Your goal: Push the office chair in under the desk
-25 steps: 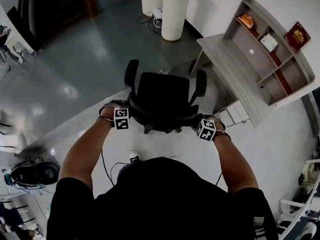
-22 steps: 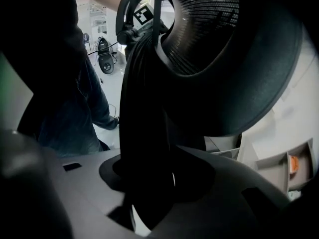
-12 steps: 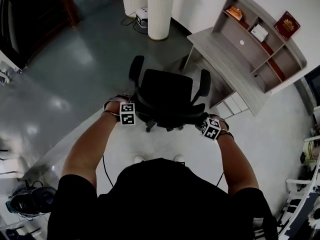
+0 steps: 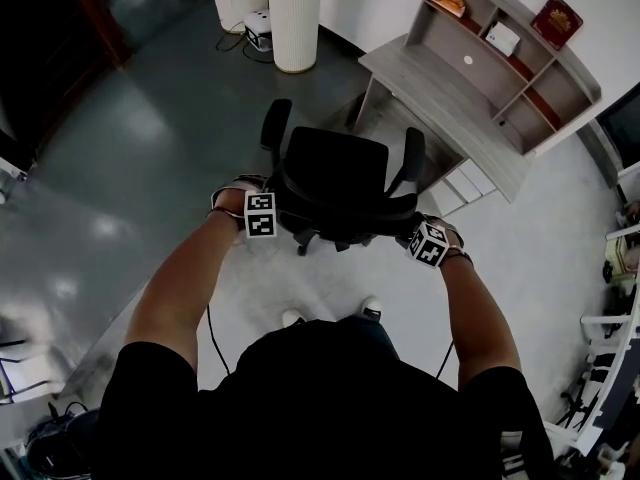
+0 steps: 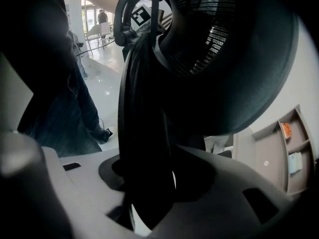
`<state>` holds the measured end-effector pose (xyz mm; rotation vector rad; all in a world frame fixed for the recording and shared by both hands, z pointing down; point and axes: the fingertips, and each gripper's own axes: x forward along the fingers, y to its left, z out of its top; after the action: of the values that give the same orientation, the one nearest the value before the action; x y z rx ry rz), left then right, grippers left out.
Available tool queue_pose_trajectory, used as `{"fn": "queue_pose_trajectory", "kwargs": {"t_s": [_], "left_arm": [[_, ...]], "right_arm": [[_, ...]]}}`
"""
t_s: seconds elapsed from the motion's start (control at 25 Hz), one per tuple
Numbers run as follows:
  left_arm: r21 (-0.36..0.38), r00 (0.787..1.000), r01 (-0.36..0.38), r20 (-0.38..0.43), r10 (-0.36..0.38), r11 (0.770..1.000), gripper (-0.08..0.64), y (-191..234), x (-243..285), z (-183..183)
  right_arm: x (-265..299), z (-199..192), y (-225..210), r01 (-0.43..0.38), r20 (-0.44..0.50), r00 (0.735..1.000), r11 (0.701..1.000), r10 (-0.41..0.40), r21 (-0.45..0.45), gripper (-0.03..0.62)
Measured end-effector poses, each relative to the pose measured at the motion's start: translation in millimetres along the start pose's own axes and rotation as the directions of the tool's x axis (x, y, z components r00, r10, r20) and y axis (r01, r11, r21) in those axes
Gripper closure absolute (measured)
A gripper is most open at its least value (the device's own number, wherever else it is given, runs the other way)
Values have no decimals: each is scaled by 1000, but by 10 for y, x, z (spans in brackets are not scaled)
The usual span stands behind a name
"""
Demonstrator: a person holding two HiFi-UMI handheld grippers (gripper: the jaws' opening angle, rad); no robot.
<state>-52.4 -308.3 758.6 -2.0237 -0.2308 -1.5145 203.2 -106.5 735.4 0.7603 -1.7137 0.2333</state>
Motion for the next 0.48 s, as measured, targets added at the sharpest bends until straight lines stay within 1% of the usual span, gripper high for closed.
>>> {"fn": "queue_pose_trajectory", "kwargs": {"t_s": [0.16, 0.32, 0.48], "left_arm": [[28, 1000, -18, 25, 17, 999, 302, 119, 49, -10], [52, 1000, -7, 28, 5, 999, 304, 185, 73, -51], [71, 999, -12, 41, 9, 997, 304, 311, 113, -51]], "right_arm": [[30, 22, 13, 11, -9, 1000, 999, -11, 32, 417], [43, 70, 14, 18, -17, 1000, 999, -17, 49, 417], [59, 88, -32, 24, -24, 999, 998, -22, 63, 419]]}}
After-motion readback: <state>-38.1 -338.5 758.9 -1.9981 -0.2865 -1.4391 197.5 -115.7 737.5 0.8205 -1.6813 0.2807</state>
